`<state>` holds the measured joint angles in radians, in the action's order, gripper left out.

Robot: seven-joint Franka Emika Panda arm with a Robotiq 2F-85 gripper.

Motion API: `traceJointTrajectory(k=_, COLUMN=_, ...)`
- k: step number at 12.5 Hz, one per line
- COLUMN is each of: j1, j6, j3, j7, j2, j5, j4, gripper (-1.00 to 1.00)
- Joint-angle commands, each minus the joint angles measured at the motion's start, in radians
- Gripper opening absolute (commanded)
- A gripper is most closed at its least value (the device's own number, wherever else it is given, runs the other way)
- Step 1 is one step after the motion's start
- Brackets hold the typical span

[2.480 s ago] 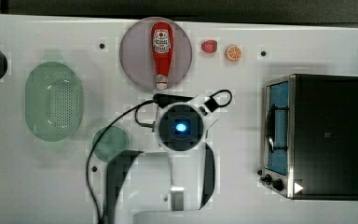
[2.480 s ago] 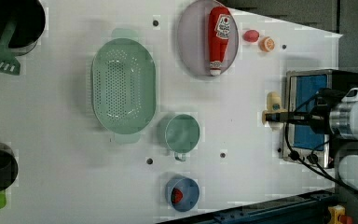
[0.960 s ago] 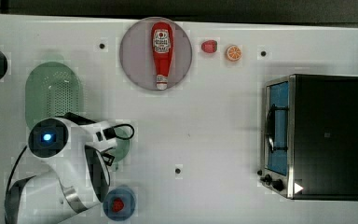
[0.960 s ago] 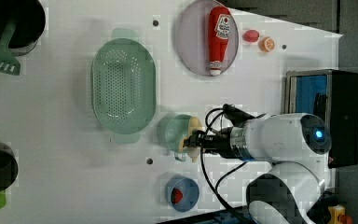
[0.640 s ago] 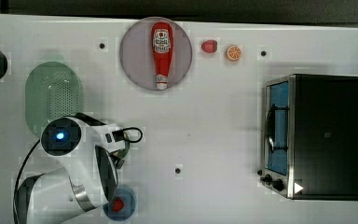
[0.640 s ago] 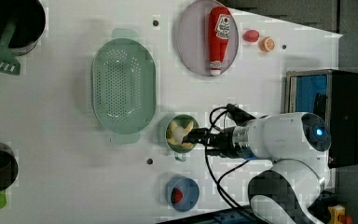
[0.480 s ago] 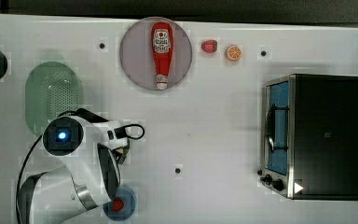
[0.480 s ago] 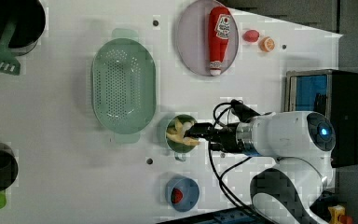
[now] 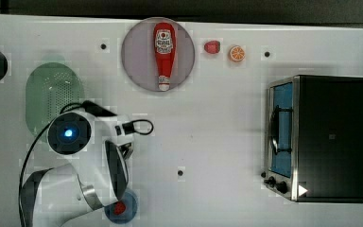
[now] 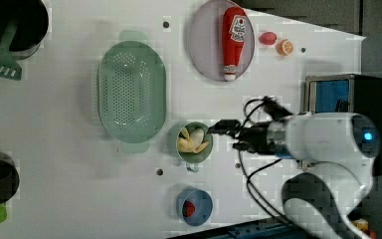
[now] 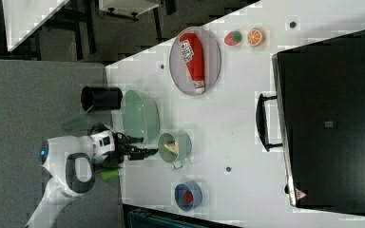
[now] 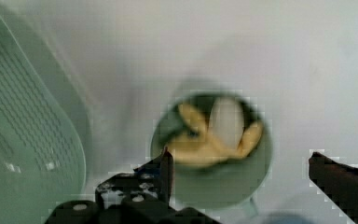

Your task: Pick Banana and place it in mug.

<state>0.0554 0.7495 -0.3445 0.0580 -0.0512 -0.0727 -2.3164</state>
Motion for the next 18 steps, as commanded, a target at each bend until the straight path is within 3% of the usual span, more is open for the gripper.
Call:
traceJointTrajectory(k=1, j1=-0.076, j6=-0.083, j3=0.153, j7=0.029, j2=0.117, j5=-0.025, j4=0.093, gripper=1.00)
traceJointTrajectory(k=6, j1=-0.095, j6=-0.403, j3=0.357, j7=-0.035, j2=0.237, j5=0.005, j4=0.274, gripper=1.00)
traceJointTrajectory(k=10, j1=-0.095, j6=-0.646, j3=0.392, j7=-0.035, j2=0.244, j5=0.070, j4=0.446, gripper=1.00)
traceJointTrajectory(k=18, j1=-0.095, j6=-0.723, j3=0.404, j7=-0.034, j2=0.244, j5=0.080, j4=0.476, gripper=1.00)
